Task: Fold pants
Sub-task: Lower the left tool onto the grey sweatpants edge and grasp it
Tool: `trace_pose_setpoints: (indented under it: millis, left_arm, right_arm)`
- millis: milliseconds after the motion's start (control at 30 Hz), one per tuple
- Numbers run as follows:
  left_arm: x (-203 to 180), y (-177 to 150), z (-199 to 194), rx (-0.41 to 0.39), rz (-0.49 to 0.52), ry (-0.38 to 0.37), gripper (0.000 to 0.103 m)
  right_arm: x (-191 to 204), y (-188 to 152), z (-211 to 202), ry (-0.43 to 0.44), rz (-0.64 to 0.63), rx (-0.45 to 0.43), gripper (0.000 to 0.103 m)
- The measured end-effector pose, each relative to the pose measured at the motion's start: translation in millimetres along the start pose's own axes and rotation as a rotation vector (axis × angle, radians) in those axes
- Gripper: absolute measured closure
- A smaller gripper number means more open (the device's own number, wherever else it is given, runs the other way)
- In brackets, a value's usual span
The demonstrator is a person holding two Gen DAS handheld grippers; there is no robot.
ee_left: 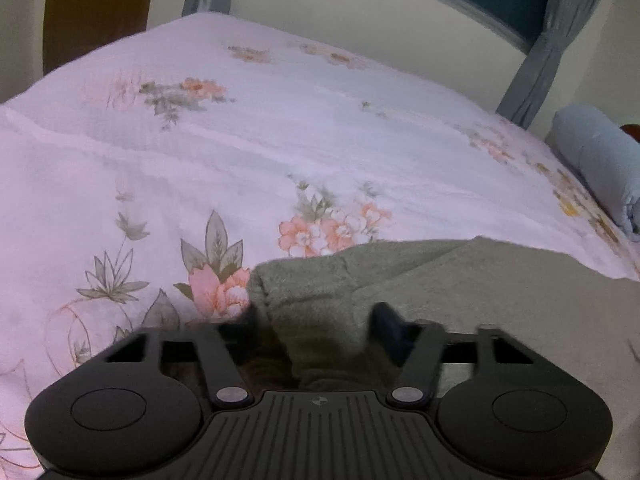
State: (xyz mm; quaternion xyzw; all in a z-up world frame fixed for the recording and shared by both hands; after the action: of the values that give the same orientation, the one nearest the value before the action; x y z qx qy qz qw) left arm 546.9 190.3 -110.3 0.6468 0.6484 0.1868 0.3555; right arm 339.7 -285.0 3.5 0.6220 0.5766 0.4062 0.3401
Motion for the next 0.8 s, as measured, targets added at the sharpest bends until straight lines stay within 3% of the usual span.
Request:
trace_pose_setpoints:
  millis: [100, 233, 300, 467, 600, 800]
  left_arm:
    - [-7.9, 1.9, -15.3, -0.058, 0.028, 0.012, 0.06]
    - [-11.9, 6.2, -21.6, -0.058, 0.056, 0.045, 0.085]
    - [-13.2, 8.9, -24.7, -0.068, 0.057, 0.033, 0.093]
    - [-24.9, 12.5, -51.3, -0.156, 0.069, 0.023, 0.096]
    - [-22.1, 11.8, -86.4, -0.265, 0.003, -0.027, 0.096]
    - [-18.7, 7.9, -114.6, -0.332, -0.061, -0.069, 0.096]
  right_arm:
    - [0.9, 0.0, -3.1, 0.003, -0.013, -0.001, 0.006]
    - [1.0, 2.0, -4.5, 0.005, -0.017, -0.001, 0.006]
    - [1.3, 2.1, -4.7, 0.01, -0.015, 0.001, 0.006]
    - [-0.4, 4.3, -2.0, 0.015, -0.035, 0.011, 0.006]
    - [-3.6, 8.9, 4.8, 0.034, -0.069, 0.022, 0.006]
    - [-4.2, 22.2, 47.2, 0.125, -0.189, 0.06, 0.006]
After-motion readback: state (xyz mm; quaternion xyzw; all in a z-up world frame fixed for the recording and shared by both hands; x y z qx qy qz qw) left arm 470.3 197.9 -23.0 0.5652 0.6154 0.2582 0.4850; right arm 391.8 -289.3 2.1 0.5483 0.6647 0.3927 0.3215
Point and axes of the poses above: each gripper's, at about its wrist camera, not at the fingertips, and z roughly the way its jaws point, x to its left, y to its top, the point moved 3 cm from there along z, roughly the way its jaws point, and after that the axes turned 4 degrees about z, right-handed, at the moved point
